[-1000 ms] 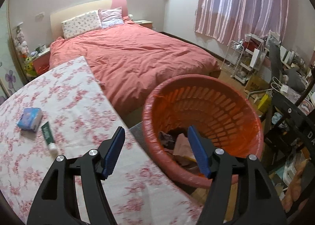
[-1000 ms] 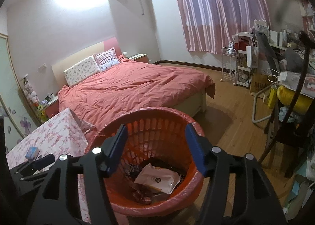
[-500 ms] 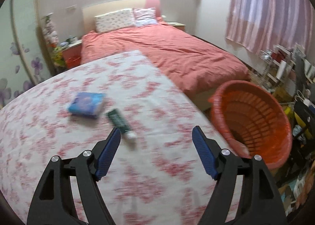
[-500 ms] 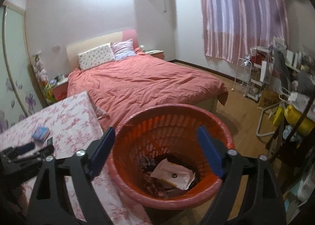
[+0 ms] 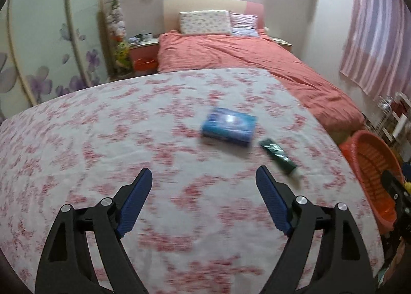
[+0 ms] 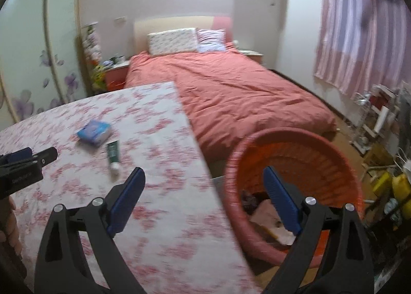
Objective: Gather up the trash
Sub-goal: 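Move both tools back to the bed and grasp the green tube with the right tool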
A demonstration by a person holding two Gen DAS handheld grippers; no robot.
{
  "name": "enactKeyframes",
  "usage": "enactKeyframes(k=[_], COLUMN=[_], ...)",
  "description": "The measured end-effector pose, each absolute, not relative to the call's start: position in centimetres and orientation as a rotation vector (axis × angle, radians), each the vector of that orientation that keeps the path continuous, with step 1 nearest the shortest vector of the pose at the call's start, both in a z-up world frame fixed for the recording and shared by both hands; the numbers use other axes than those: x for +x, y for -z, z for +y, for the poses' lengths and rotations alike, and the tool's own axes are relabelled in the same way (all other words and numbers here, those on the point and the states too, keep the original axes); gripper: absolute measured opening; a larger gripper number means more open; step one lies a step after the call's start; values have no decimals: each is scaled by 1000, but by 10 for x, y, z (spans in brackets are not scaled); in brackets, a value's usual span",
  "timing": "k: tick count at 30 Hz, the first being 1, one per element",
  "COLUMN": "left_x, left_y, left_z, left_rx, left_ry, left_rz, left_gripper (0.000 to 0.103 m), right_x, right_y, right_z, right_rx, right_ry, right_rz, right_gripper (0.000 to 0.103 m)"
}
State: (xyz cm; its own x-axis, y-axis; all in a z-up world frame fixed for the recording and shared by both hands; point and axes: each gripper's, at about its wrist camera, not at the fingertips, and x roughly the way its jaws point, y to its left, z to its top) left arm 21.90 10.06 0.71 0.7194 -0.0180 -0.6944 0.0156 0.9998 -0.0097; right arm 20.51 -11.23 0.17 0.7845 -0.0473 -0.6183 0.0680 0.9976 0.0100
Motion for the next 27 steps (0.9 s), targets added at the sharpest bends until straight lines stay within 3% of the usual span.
enactKeyframes(k=[11, 16, 27], left_x=[212, 213, 218], left_y=[-10, -10, -2], left_z=[164, 181, 180], left_rx=[-18, -30, -15], left_ry=[-96, -118, -107], left_rz=[727, 731, 756], left_gripper=[88, 89, 89], right_x=[272, 295, 301], right_y=[27, 41, 51], right_z=[-39, -24, -11], right_rx=[77, 59, -44], right_ry=[-153, -156, -132], right_rz=[814, 865, 891], right_gripper=[50, 47, 27])
